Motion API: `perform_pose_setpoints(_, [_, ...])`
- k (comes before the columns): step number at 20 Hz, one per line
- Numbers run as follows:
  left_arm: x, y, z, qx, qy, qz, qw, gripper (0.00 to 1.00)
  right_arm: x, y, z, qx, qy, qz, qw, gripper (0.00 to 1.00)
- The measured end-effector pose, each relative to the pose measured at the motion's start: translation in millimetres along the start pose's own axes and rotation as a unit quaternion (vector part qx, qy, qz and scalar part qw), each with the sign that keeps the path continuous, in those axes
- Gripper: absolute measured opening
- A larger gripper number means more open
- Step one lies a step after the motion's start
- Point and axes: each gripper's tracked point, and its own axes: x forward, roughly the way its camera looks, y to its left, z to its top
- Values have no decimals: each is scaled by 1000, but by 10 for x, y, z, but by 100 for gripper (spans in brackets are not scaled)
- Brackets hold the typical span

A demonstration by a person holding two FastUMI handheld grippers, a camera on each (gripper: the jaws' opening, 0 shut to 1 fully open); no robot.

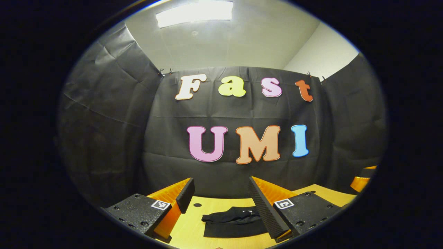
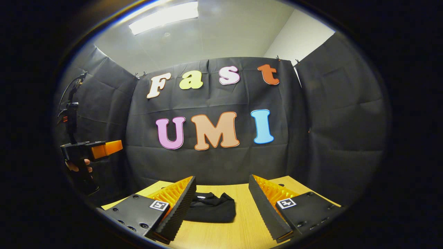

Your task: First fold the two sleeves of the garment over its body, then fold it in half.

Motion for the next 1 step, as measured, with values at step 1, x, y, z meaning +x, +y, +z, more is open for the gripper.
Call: perform_pose_setpoints(1, [-25,12,49,0,-4,1,1000,94,-41,-1,30,0,-3,0,1000,97])
